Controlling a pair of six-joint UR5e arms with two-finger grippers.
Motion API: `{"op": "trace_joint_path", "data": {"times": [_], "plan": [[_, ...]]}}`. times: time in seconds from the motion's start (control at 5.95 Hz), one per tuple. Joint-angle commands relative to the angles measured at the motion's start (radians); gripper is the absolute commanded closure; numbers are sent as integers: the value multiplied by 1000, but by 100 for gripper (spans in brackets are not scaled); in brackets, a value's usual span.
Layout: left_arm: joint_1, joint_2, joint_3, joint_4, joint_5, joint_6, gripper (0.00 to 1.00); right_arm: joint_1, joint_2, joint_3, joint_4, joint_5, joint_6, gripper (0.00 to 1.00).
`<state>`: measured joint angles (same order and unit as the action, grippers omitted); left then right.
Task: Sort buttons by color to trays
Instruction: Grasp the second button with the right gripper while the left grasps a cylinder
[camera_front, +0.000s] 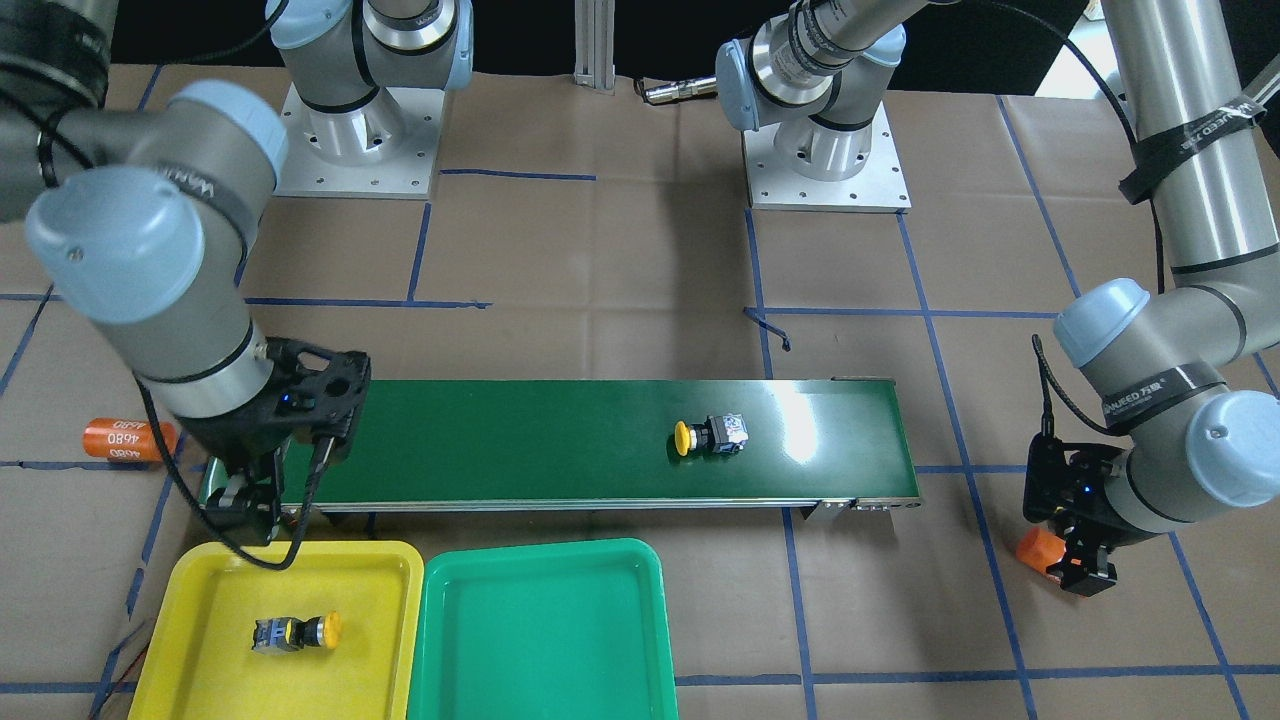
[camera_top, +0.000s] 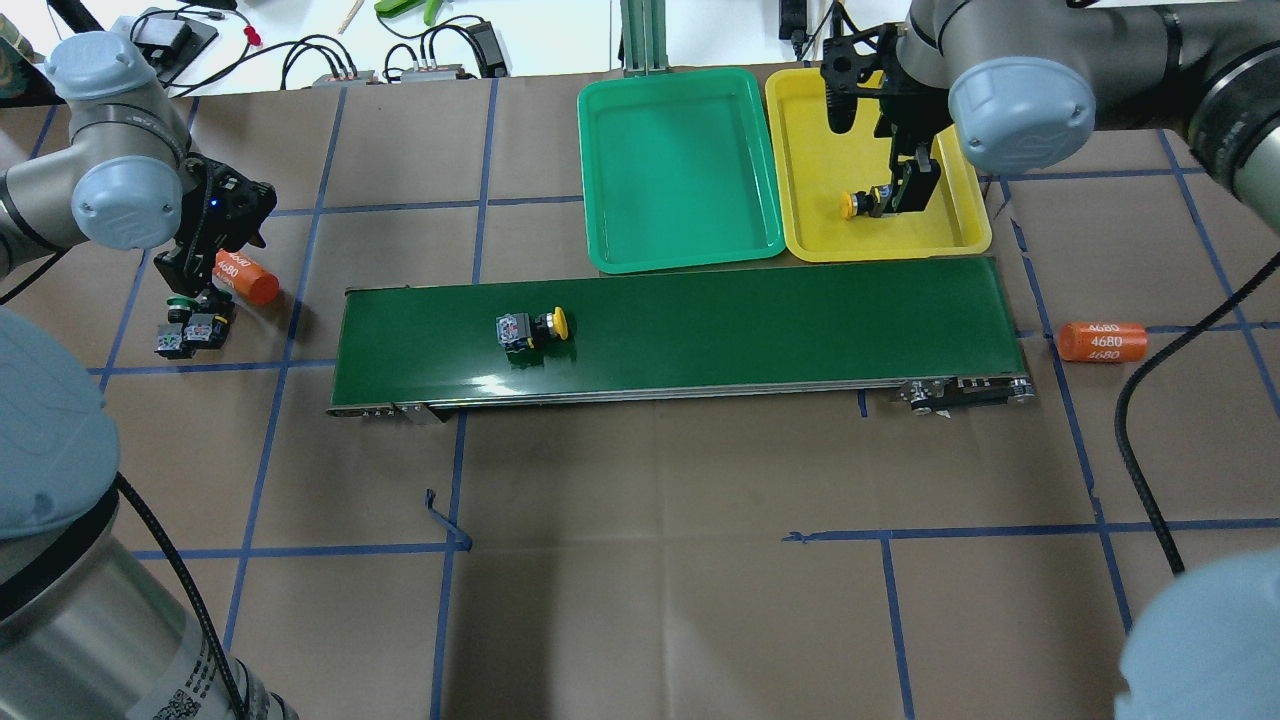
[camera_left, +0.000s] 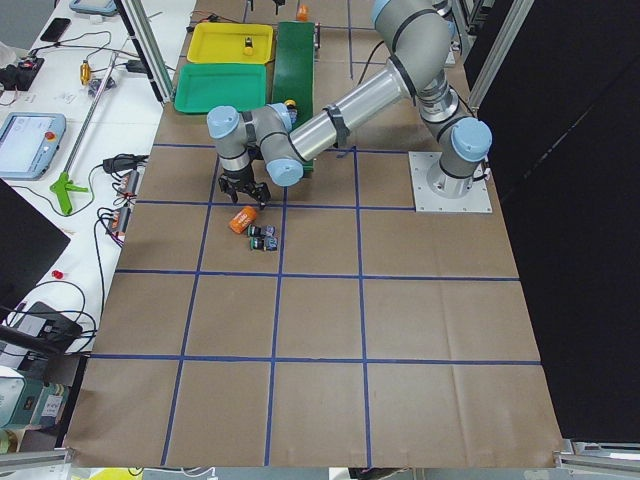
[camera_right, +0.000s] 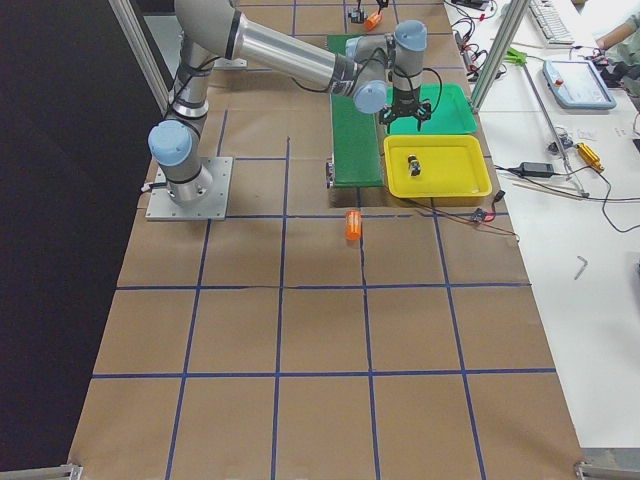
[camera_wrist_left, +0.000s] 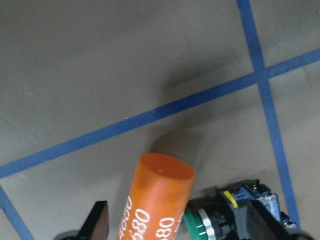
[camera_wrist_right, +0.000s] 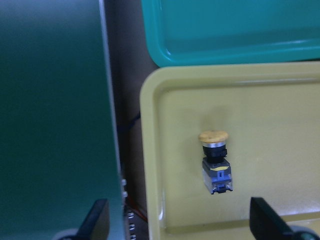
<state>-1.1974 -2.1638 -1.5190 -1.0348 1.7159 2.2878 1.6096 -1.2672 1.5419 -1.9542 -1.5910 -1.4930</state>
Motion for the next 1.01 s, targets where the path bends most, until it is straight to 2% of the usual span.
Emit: {"op": "trace_joint_path", "data": {"times": [0.0,0.17,0.34,0.5,0.67,0.84], "plan": [[7,-37,2,41,-18,19,7,110,-58,52,20,5,156,0],[7,-51,2,53,-18,19,7,143,-58,53,17,6,195,0],[7,-60,2,70,-18,47,19,198,-43,52,14,6,286,0],[7,-50,2,73,-21,62,49,266,-9,52,-26,14,313,0],[7,-39,-13,78,-18,58,92,317,40,49,-76,66,312,0],[5,-33,-17,73,-18,50,100,343,86,50,-142,80,306,0]]}}
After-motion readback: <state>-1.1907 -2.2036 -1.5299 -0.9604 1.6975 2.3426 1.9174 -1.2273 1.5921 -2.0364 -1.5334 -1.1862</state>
